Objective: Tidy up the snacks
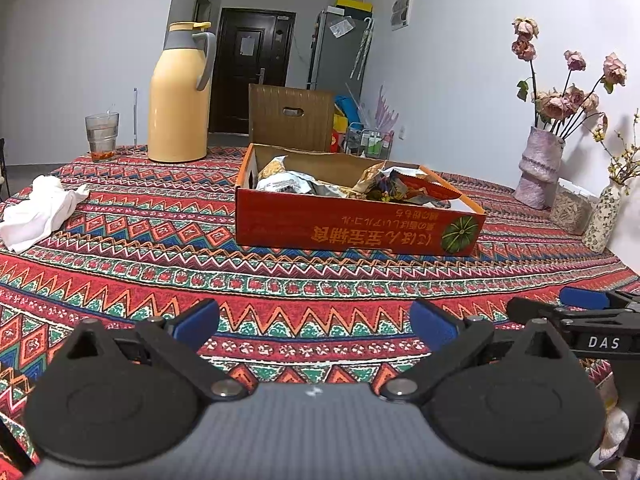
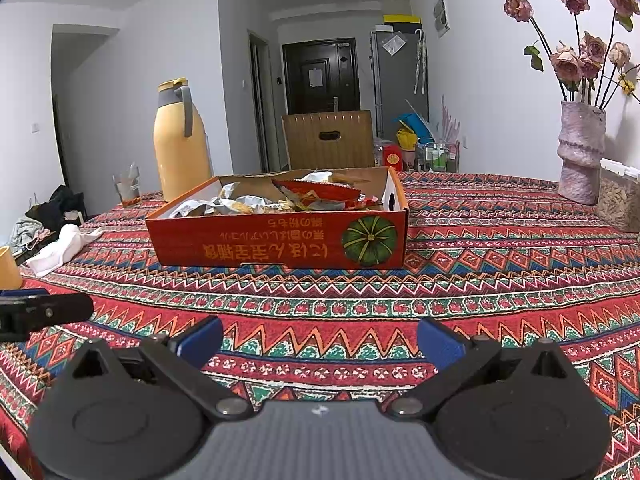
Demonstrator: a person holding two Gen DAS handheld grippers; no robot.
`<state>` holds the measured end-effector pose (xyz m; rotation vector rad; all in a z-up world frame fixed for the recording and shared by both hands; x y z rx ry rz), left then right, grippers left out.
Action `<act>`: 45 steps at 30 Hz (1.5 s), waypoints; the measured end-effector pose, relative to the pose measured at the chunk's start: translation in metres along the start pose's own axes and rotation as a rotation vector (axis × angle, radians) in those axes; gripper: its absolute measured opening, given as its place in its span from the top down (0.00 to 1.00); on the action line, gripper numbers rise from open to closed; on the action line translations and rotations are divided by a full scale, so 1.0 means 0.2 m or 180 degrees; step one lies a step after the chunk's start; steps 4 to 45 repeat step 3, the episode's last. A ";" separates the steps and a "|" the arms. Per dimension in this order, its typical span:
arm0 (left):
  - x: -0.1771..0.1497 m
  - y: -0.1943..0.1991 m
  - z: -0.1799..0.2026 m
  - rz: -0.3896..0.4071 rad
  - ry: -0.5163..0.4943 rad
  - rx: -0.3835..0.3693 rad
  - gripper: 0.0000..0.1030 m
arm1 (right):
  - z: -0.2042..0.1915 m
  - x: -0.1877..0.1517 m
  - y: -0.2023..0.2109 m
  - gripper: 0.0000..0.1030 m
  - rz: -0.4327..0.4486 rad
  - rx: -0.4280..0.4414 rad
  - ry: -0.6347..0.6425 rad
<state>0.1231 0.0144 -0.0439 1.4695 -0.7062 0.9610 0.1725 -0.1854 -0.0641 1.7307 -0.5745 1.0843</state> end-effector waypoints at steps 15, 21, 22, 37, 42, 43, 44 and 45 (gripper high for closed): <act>0.00 0.01 0.00 0.0012 -0.0011 -0.0022 0.00 | -0.01 -0.01 -0.01 0.00 -0.0014 0.0004 -0.0001; 0.00 0.01 0.00 0.0012 -0.0011 -0.0022 0.00 | -0.01 -0.01 -0.01 0.00 -0.0014 0.0004 -0.0001; 0.00 0.01 0.00 0.0012 -0.0011 -0.0022 0.00 | -0.01 -0.01 -0.01 0.00 -0.0014 0.0004 -0.0001; 0.00 0.01 0.00 0.0012 -0.0011 -0.0022 0.00 | -0.01 -0.01 -0.01 0.00 -0.0014 0.0004 -0.0001; 0.00 0.01 0.00 0.0012 -0.0011 -0.0022 0.00 | -0.01 -0.01 -0.01 0.00 -0.0014 0.0004 -0.0001; 0.00 0.01 0.00 0.0012 -0.0011 -0.0022 0.00 | -0.01 -0.01 -0.01 0.00 -0.0014 0.0004 -0.0001; 0.00 0.01 0.00 0.0012 -0.0011 -0.0022 0.00 | -0.01 -0.01 -0.01 0.00 -0.0014 0.0004 -0.0001; 0.00 0.01 0.00 0.0012 -0.0011 -0.0022 0.00 | -0.01 -0.01 -0.01 0.00 -0.0014 0.0004 -0.0001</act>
Point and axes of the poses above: each gripper's, at about its wrist camera, not at the fingertips, and y roughly against the way its jaws point, z to its right, x to its top, the point moved 9 cm from there along -y, roughly the way its jaws point, and after that the axes turned 12 degrees about x, right-handed, at the moved point
